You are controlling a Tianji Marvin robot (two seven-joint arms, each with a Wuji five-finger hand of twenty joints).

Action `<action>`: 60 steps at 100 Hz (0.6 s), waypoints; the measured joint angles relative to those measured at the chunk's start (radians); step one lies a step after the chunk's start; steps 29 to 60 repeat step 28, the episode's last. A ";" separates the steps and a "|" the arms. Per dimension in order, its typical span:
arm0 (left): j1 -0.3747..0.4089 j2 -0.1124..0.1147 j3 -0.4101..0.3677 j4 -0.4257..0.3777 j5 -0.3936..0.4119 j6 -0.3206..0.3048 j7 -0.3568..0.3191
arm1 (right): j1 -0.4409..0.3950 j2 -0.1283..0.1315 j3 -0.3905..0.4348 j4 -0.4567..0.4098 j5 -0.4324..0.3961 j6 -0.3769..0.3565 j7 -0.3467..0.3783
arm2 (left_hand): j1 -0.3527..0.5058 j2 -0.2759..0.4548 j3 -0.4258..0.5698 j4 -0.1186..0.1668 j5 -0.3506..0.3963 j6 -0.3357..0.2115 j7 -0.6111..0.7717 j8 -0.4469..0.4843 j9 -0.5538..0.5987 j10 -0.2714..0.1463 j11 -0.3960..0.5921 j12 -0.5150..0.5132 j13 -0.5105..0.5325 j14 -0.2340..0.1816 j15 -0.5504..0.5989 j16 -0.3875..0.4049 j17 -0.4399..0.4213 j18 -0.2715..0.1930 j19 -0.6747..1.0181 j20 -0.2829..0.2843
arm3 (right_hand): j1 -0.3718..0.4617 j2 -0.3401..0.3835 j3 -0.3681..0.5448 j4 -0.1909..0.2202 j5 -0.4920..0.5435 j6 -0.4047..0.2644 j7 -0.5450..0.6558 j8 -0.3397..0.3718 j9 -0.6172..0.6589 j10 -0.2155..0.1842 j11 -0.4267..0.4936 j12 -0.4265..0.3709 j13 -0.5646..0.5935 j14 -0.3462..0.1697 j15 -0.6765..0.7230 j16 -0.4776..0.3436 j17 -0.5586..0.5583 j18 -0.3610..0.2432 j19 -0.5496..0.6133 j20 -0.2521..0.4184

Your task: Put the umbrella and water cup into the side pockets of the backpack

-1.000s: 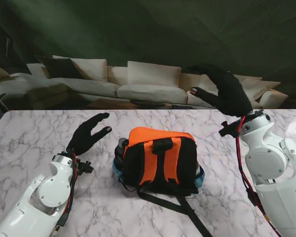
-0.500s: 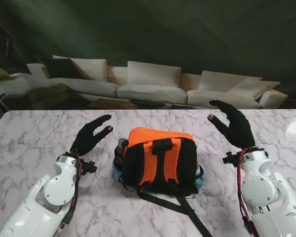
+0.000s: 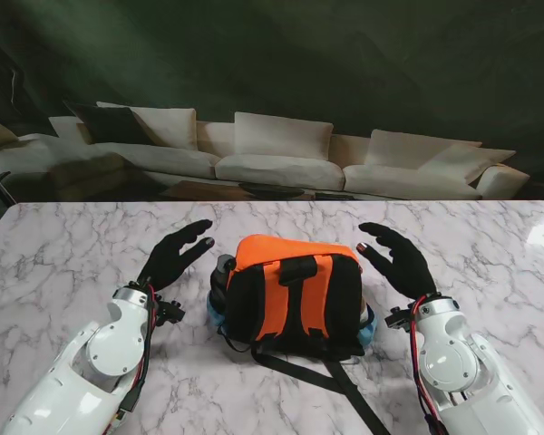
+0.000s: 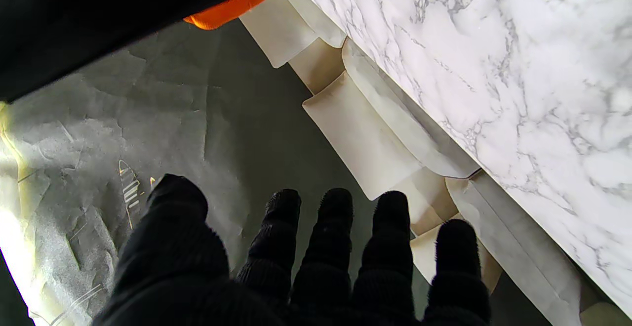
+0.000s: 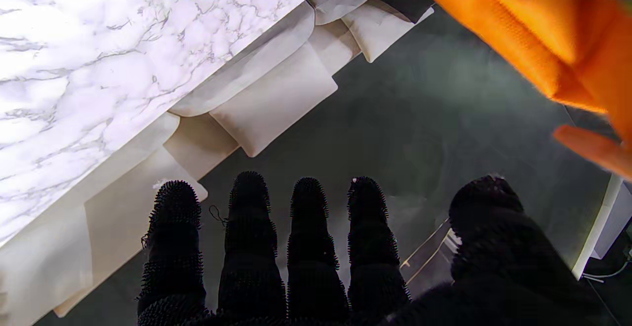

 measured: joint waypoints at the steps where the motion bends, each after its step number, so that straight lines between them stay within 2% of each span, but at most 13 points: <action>1: 0.000 0.000 0.000 0.000 0.001 0.000 0.000 | 0.000 0.000 0.000 0.000 0.000 0.000 0.000 | 0.000 0.000 0.000 0.000 0.000 0.000 0.000 0.000 0.000 0.000 0.000 0.000 0.000 0.000 0.000 0.001 0.000 0.000 0.000 0.000 | 0.000 0.000 0.000 0.000 0.000 0.000 0.000 0.000 0.000 0.000 0.000 0.000 0.000 0.000 0.000 0.000 0.000 0.000 0.000 0.000; 28: -0.003 0.001 -0.003 0.003 0.009 0.008 -0.007 | 0.032 0.000 -0.015 0.021 0.000 0.002 0.002 | 0.000 0.005 0.000 0.000 0.000 0.007 0.000 0.000 0.000 0.000 0.010 0.000 0.000 0.000 0.000 0.006 -0.005 0.000 0.012 0.000 | 0.000 0.000 0.000 0.000 0.000 0.000 0.000 0.000 0.000 -0.001 0.000 0.000 0.000 -0.001 0.000 0.000 0.000 -0.001 -0.004 0.010; 60: -0.003 0.001 -0.003 0.003 0.009 0.008 -0.007 | 0.032 0.000 -0.015 0.021 0.000 0.002 0.002 | 0.000 0.005 0.000 0.000 0.000 0.007 0.000 0.000 0.000 0.000 0.010 0.000 0.000 0.000 0.000 0.006 -0.005 0.000 0.012 0.000 | 0.000 0.000 0.000 0.000 0.000 0.000 0.000 0.000 0.000 -0.001 0.000 0.000 0.000 -0.001 0.000 0.000 0.000 -0.001 -0.004 0.010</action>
